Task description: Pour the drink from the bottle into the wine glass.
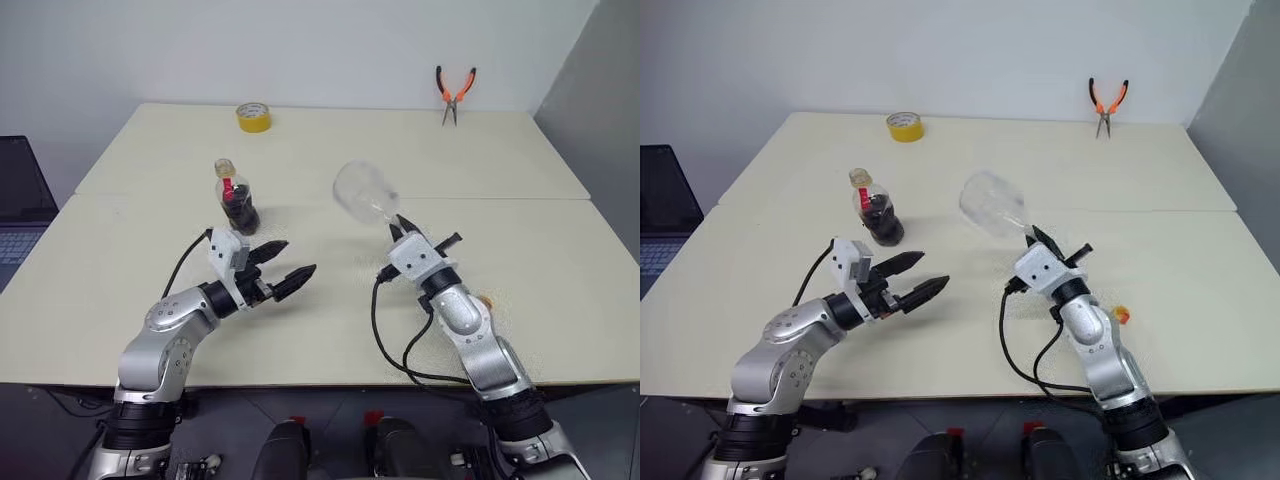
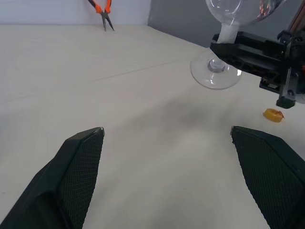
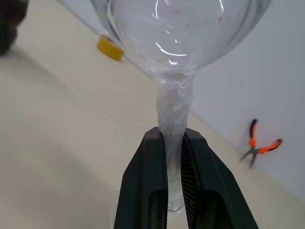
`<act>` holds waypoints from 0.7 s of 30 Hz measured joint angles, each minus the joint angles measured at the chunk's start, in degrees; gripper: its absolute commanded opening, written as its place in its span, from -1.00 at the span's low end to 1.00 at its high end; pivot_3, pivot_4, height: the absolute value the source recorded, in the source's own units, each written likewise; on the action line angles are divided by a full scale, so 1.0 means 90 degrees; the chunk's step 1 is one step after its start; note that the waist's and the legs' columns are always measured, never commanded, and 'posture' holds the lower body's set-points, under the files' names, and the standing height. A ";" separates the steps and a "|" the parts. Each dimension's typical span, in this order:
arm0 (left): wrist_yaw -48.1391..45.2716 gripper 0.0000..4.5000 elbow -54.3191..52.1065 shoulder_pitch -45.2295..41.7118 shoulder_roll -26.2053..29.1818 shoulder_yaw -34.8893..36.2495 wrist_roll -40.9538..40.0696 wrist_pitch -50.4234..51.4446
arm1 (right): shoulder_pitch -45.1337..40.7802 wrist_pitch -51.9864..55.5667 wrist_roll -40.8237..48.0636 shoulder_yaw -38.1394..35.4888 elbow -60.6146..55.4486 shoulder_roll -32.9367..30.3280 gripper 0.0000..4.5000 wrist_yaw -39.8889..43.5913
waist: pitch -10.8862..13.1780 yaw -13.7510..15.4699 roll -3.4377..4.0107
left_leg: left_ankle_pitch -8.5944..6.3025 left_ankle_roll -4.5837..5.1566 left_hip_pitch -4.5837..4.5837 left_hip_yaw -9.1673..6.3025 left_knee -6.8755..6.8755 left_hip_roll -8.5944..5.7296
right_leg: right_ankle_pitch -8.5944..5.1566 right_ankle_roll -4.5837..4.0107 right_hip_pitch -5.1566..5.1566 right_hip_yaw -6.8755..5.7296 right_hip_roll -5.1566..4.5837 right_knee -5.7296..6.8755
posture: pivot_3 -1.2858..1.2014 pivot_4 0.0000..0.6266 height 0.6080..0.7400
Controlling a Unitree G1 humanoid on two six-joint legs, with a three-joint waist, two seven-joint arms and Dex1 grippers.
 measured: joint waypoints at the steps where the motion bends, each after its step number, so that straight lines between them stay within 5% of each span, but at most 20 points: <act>1: -0.0040 1.00 -0.0020 0.0043 0.0049 0.0006 0.0007 -0.0027 | 0.0067 -0.0076 0.0323 -0.0018 0.0092 0.0112 -0.94 0.0157 | 0.0000 -0.0001 0.0000 | 0.0000 0.0000 0.0000 0.0000 -0.0002 0.0002 | -0.0001 -0.0001 -0.0001 -0.0001 0.0001 0.0000 | 0.03 -0.52 1.00; 8: -0.0267 1.00 -0.0240 0.0187 0.0323 0.0007 0.0026 -0.0165 | 0.0150 -0.0444 0.1690 -0.0406 0.1027 0.0814 -0.94 0.0543 | 0.0002 -0.0004 0.0003 | 0.0000 0.0000 0.0000 0.0002 -0.0002 0.0002 | -0.0001 -0.0003 -0.0003 0.0002 0.0001 0.0001 | 0.03 -0.52 1.00; 21: -0.0592 1.00 -0.0595 -0.0373 0.1034 0.0210 -0.0571 0.0378 | -0.0459 -0.1697 0.1787 -0.0363 0.2842 0.1139 -0.94 0.0637 | 0.0004 -0.0013 0.0006 | 0.0000 0.0000 -0.0001 0.0004 -0.0004 0.0003 | -0.0001 -0.0005 -0.0005 0.0003 0.0003 0.0000 | 0.03 -0.52 1.00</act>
